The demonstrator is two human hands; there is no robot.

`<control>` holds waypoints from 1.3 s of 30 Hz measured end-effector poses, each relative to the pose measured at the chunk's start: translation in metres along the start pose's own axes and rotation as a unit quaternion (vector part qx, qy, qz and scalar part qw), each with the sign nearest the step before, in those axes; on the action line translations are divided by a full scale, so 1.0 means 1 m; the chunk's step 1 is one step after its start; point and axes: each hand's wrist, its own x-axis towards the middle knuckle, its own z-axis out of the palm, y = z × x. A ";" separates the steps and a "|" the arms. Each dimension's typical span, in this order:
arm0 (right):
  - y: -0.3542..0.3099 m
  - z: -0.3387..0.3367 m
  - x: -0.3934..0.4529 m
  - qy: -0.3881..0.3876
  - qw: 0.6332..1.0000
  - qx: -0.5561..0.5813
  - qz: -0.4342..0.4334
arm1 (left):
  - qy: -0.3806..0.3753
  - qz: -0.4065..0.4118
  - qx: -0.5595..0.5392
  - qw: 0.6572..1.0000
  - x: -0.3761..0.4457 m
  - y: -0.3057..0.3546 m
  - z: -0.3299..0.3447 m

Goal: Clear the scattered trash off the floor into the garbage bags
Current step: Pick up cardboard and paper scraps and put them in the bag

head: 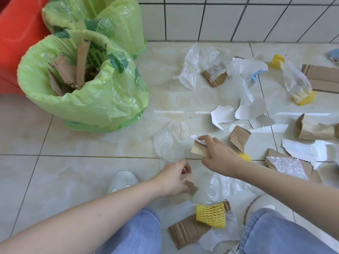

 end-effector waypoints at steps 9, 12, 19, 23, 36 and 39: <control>-0.064 -0.077 0.015 0.104 0.967 0.223 -0.071 | 0.143 -0.011 -0.253 0.957 -0.017 0.010 -0.092; -0.095 -0.093 0.028 0.111 0.948 0.275 -0.118 | 0.221 -0.016 -0.329 0.918 -0.027 0.014 -0.131; -0.174 -0.122 0.044 0.118 0.915 0.332 -0.196 | 0.325 0.004 -0.384 0.864 -0.059 0.011 -0.202; -0.216 -0.128 0.057 0.136 0.910 0.334 -0.205 | 0.410 0.013 -0.370 0.834 -0.078 0.001 -0.238; -0.320 -0.118 0.127 0.191 0.963 0.145 -0.123 | 0.633 -0.060 -0.079 0.768 -0.064 -0.054 -0.300; -0.322 -0.103 0.138 0.204 0.965 0.076 -0.148 | 0.599 -0.082 -0.015 0.797 -0.057 -0.060 -0.299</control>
